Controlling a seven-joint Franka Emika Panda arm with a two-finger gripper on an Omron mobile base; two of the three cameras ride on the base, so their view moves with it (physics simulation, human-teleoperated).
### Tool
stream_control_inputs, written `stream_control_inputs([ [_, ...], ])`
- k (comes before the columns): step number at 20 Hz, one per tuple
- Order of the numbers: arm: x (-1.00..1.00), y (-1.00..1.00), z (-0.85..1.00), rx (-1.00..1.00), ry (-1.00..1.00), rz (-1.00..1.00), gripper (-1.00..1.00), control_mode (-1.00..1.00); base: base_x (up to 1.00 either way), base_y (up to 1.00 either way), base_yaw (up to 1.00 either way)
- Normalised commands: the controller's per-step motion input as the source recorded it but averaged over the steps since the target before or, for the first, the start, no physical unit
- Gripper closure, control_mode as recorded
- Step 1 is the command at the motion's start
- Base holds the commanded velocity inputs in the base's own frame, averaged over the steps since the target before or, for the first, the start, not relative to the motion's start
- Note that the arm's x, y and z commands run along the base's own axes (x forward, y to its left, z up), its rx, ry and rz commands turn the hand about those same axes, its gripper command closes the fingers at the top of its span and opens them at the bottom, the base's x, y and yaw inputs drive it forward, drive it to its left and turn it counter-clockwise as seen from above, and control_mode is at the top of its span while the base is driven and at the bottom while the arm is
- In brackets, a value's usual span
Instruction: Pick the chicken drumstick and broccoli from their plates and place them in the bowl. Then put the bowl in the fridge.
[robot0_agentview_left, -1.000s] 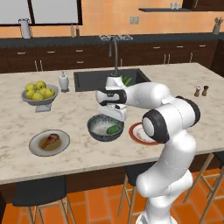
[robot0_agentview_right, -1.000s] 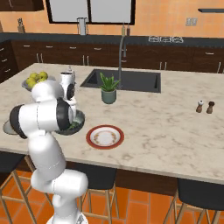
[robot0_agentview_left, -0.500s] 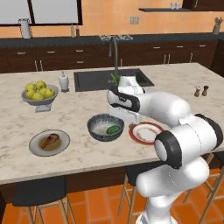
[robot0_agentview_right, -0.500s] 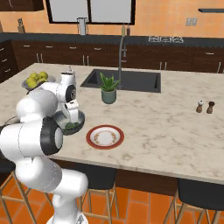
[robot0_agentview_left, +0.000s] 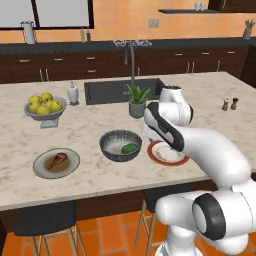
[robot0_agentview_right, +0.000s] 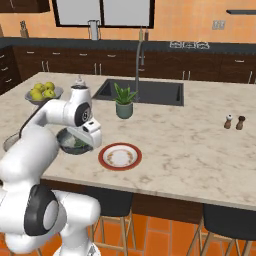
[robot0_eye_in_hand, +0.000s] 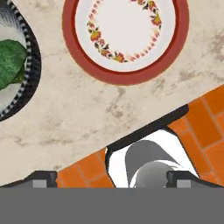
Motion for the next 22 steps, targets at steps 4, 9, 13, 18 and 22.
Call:
stream_control_inputs([
  [4,-0.95,-0.16,0.41,0.0,-0.16,0.31,-1.0,-1.0,0.0,0.0,0.0],
  [9,-0.28,-0.01,0.17,0.0,-0.05,0.08,-1.0,1.0,-0.18,0.02,0.07],
  [13,0.0,0.0,0.0,0.0,0.0,0.0,-1.0,1.0,-0.57,0.82,0.15],
  [18,0.0,0.0,0.0,0.0,0.0,0.0,-1.0,1.0,-0.21,1.0,0.03],
  [22,0.0,0.0,0.0,0.0,0.0,0.0,-1.0,1.0,0.39,1.0,0.0],
])
